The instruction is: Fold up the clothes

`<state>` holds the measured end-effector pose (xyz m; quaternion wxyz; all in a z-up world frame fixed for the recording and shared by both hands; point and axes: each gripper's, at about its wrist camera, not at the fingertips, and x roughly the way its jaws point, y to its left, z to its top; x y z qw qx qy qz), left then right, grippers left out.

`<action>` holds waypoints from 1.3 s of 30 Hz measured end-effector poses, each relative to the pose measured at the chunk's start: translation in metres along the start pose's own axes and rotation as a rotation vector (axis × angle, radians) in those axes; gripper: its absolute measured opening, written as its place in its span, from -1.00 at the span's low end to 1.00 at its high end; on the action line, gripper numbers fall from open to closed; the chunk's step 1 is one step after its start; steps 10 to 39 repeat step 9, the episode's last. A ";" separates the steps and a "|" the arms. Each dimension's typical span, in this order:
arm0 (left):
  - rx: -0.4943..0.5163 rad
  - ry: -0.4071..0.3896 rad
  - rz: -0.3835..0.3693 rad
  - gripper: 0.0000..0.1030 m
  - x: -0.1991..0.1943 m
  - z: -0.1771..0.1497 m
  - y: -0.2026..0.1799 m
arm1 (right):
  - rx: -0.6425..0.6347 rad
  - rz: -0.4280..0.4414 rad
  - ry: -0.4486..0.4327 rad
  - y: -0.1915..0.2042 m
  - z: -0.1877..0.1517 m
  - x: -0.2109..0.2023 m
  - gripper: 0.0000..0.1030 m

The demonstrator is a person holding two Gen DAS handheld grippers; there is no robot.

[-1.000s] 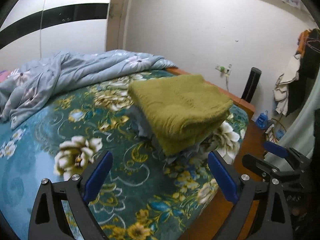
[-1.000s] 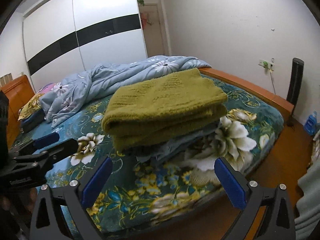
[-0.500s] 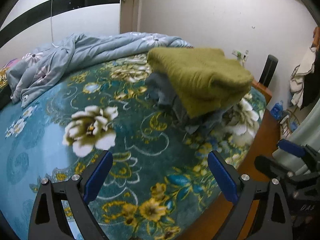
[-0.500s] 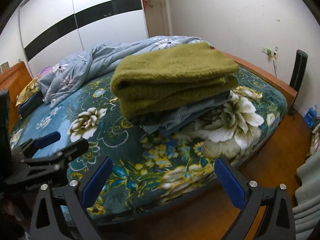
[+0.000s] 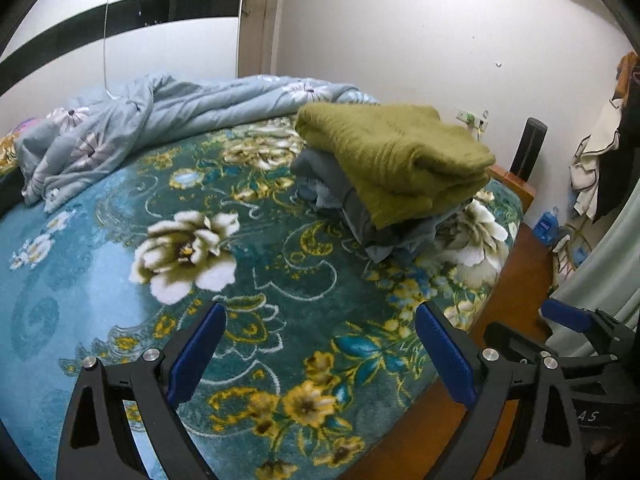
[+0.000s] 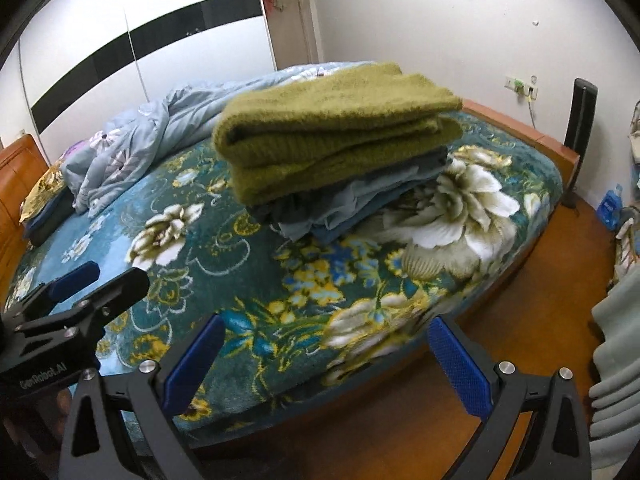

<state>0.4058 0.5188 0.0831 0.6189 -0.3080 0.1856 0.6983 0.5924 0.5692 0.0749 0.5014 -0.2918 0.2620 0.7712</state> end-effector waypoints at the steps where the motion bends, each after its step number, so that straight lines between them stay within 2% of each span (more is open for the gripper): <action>1: -0.003 -0.008 0.000 0.87 -0.004 0.001 0.000 | -0.001 -0.003 -0.010 0.001 0.001 -0.004 1.00; 9: 0.032 -0.102 0.062 0.87 -0.037 0.006 -0.007 | -0.023 -0.020 -0.100 0.014 0.007 -0.038 1.00; 39: 0.032 -0.102 0.062 0.87 -0.037 0.006 -0.007 | -0.023 -0.020 -0.100 0.014 0.007 -0.038 1.00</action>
